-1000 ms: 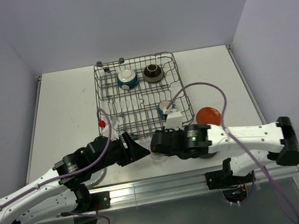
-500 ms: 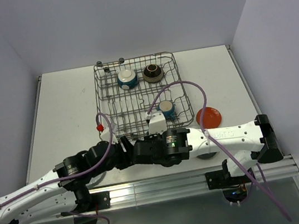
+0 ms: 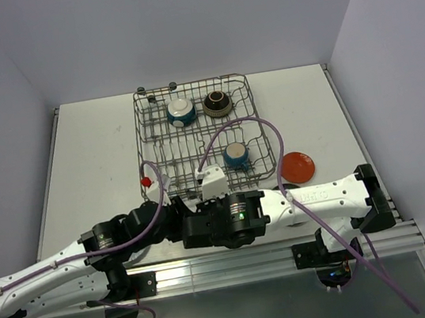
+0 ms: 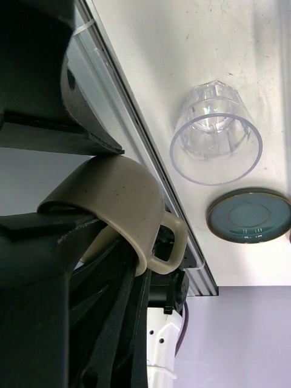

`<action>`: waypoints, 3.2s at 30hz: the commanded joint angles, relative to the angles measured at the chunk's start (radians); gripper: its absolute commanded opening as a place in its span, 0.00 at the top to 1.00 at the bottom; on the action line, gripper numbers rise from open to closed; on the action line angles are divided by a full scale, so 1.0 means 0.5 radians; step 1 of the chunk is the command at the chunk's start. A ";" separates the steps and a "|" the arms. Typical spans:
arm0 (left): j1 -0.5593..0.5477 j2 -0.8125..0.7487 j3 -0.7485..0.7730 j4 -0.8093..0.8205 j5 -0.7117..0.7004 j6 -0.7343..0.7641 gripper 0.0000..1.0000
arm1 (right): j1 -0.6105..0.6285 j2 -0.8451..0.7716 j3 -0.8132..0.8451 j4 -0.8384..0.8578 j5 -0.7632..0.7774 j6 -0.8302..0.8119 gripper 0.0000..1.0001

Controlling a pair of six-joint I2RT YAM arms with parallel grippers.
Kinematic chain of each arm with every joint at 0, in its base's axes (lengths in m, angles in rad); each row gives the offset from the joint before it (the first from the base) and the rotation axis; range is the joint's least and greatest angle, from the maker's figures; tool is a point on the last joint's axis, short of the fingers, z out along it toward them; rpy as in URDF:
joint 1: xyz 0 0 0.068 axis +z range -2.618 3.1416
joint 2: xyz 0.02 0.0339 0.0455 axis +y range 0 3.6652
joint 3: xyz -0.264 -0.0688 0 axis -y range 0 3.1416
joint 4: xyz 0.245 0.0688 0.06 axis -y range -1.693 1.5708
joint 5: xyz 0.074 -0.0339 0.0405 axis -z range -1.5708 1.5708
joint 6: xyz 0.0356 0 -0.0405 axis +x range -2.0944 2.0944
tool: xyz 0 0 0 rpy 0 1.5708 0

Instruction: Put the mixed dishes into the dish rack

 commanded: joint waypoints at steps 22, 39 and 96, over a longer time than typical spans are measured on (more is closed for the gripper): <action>0.023 -0.525 -0.342 0.932 0.502 0.009 1.00 | 0.084 -1.357 -1.017 1.730 -0.339 -0.622 0.18; 0.063 -0.461 -0.560 1.548 0.815 -0.500 1.00 | 0.087 -1.425 -1.159 2.148 -0.631 -0.978 0.64; 0.109 0.413 0.014 0.060 -0.136 0.098 0.19 | -1.741 1.192 0.774 0.421 -1.410 -1.625 0.98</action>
